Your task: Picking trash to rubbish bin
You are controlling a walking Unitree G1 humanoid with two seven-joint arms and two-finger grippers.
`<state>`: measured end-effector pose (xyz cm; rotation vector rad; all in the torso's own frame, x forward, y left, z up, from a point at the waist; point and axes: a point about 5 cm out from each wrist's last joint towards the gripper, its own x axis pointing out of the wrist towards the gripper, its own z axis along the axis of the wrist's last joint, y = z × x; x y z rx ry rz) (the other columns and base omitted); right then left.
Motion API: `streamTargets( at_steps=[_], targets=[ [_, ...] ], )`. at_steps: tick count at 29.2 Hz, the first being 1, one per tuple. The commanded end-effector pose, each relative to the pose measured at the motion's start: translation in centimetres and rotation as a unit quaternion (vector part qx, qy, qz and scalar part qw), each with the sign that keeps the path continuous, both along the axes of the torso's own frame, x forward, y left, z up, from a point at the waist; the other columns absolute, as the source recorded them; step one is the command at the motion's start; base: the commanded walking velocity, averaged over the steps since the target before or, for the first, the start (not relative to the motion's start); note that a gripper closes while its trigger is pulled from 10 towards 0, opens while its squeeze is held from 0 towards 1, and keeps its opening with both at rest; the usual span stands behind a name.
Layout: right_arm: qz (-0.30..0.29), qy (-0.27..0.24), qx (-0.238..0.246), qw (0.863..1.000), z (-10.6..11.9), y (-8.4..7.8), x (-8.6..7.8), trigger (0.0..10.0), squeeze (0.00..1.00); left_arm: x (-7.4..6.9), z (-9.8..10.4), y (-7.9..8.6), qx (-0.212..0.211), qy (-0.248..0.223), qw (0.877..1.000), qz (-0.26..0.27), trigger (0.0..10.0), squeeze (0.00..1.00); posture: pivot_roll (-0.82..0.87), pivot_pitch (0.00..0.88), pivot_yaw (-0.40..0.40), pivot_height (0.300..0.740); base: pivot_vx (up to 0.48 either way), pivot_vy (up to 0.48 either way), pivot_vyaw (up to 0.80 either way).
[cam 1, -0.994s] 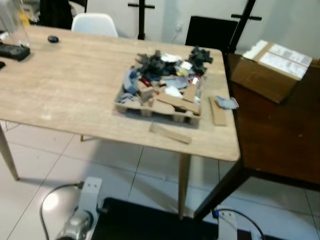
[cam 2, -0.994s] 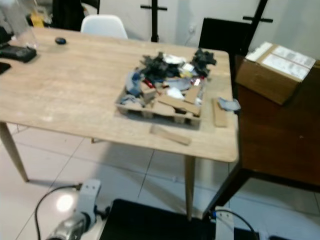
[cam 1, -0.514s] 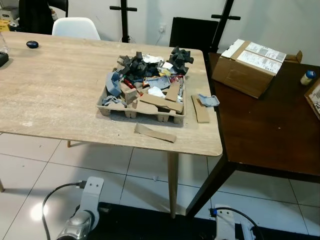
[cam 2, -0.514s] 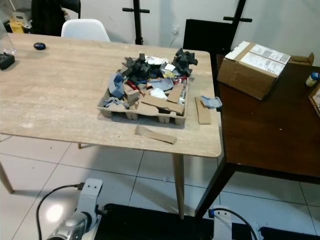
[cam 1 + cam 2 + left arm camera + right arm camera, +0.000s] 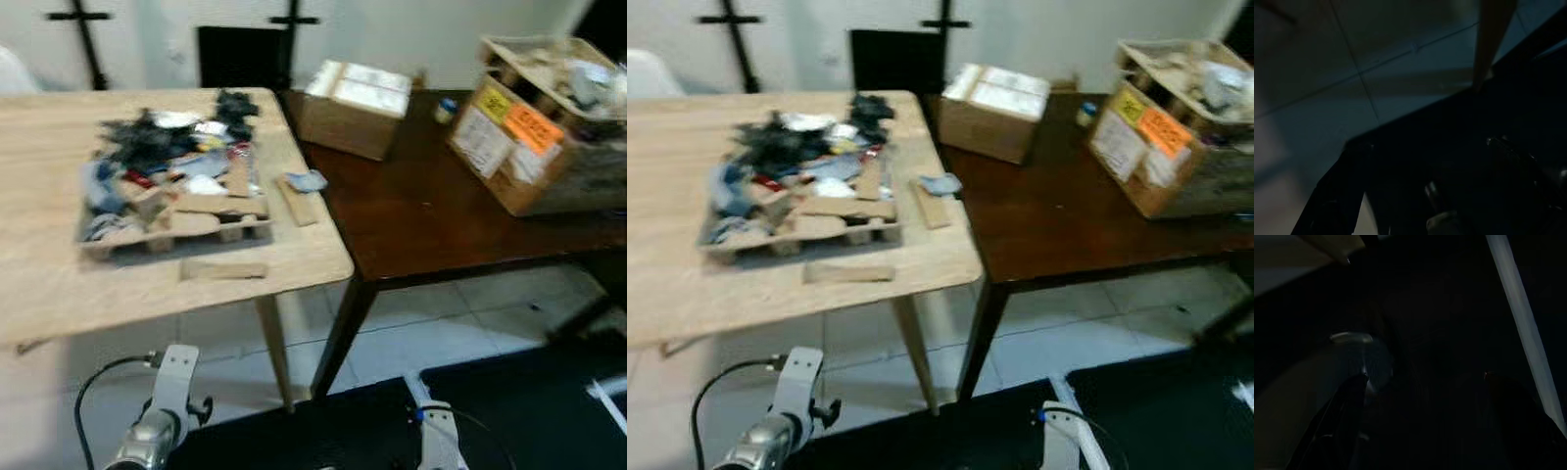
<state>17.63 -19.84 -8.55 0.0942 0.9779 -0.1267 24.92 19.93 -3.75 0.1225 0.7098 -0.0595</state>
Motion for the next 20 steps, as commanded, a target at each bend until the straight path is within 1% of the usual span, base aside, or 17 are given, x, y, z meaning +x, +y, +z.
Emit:
streamTargets(
  at_steps=[1,9,13,20],
  targets=[
    [0.005,-0.004,0.0,1.0,0.15,0.02,0.34,10.0,0.0,-1.15,-0.82,0.24,0.003,0.018,1.0,0.006,10.0,0.0,0.06,0.113,-0.027,0.74,0.0,0.0,0.0],
    [0.006,-0.01,0.004,1.0,0.28,0.14,0.63,10.0,0.0,-1.14,-0.81,0.18,0.011,0.015,1.0,0.004,10.0,0.0,0.06,0.113,-0.031,0.74,0.0,0.0,0.0],
    [0.013,-0.013,0.004,1.0,0.35,0.16,0.77,10.0,0.0,-1.24,-0.88,0.26,0.006,0.015,1.0,0.021,10.0,0.0,0.06,0.112,-0.034,0.74,0.0,0.0,0.0],
    [0.016,-0.013,0.003,1.0,0.34,0.13,0.73,10.0,0.0,-1.54,-1.1,0.43,0.009,0.025,0.999,0.026,10.0,0.0,0.06,0.112,-0.033,0.74,0.0,0.0,0.0]
  ],
)
